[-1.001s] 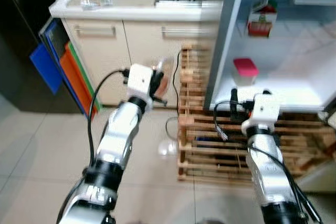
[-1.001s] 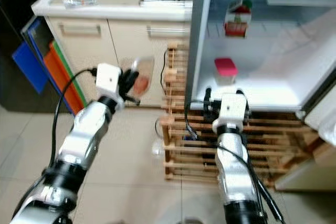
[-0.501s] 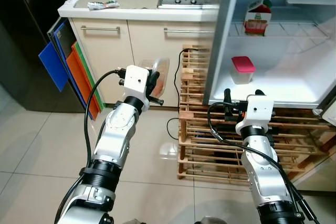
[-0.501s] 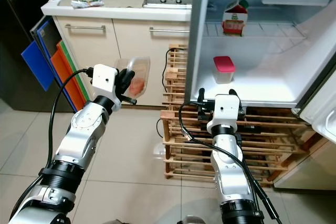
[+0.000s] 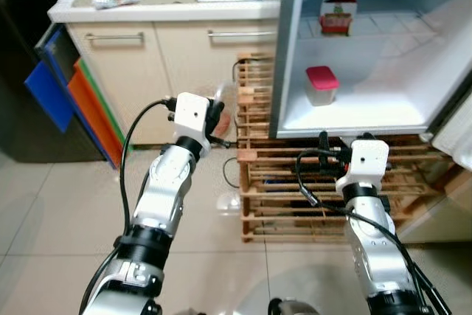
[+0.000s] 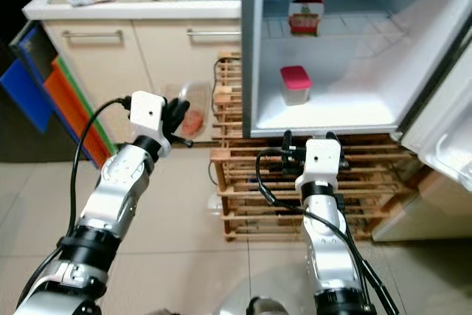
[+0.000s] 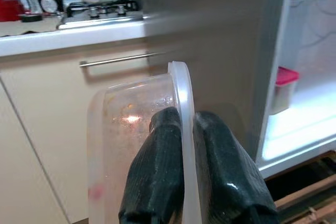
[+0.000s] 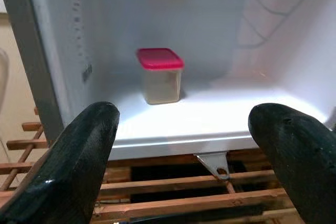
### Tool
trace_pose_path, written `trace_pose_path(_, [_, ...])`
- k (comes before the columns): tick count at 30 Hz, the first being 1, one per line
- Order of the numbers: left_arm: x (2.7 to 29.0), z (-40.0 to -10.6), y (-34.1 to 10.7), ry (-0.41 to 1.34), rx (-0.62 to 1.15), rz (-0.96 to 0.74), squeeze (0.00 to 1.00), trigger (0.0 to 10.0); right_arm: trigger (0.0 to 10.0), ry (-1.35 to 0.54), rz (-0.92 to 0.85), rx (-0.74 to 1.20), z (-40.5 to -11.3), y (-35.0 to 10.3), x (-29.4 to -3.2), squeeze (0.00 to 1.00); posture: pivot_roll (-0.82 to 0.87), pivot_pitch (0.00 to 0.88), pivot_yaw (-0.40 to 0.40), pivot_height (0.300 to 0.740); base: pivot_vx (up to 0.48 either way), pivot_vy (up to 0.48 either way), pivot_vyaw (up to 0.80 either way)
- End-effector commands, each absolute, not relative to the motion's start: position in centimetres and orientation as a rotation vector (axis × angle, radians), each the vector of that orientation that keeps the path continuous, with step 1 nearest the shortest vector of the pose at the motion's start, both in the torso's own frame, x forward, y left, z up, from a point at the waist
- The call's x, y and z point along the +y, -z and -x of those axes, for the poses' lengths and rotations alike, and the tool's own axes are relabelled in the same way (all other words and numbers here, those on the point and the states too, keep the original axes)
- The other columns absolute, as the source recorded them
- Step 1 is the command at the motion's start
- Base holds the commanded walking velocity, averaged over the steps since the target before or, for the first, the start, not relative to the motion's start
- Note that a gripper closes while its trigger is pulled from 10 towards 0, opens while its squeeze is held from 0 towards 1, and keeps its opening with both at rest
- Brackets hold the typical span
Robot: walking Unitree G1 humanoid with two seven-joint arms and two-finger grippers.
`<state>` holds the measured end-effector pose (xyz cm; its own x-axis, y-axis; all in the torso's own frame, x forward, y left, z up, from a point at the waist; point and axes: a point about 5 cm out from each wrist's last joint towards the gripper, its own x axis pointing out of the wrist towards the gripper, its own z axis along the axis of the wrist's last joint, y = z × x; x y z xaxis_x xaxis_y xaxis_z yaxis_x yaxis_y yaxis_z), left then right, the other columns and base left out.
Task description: Restocking fridge
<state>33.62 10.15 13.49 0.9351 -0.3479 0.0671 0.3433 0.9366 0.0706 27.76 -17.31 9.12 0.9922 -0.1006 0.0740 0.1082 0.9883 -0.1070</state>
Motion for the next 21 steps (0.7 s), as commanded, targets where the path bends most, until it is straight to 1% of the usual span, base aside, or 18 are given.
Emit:
trace_pose_path(1, [10.75, -33.76, -14.00, 0.334, -0.107, -0.065, 0.00, 10.0, 10.0, 0.092, 0.112, -0.095, -27.96, -9.71, -16.91, 0.00, -0.15, 0.000, 0.052, 0.740, 0.000, 0.000, 0.00])
trace_pose_path(13, [10.83, -33.64, -13.94, 0.320, -0.104, -0.072, 0.00, 10.0, 10.0, 0.087, 0.113, -0.093, -27.93, -9.72, -16.83, 0.00, -0.15, 0.000, 0.050, 0.740, 0.000, 0.000, 0.00])
trace_pose_path(21, [10.62, -33.80, -14.12, 0.332, -0.106, -0.067, 0.00, 10.0, 10.0, 0.087, 0.115, -0.093, -27.88, -9.72, -16.86, 0.00, -0.15, 0.000, 0.050, 0.740, -0.255, -0.326, 0.00])
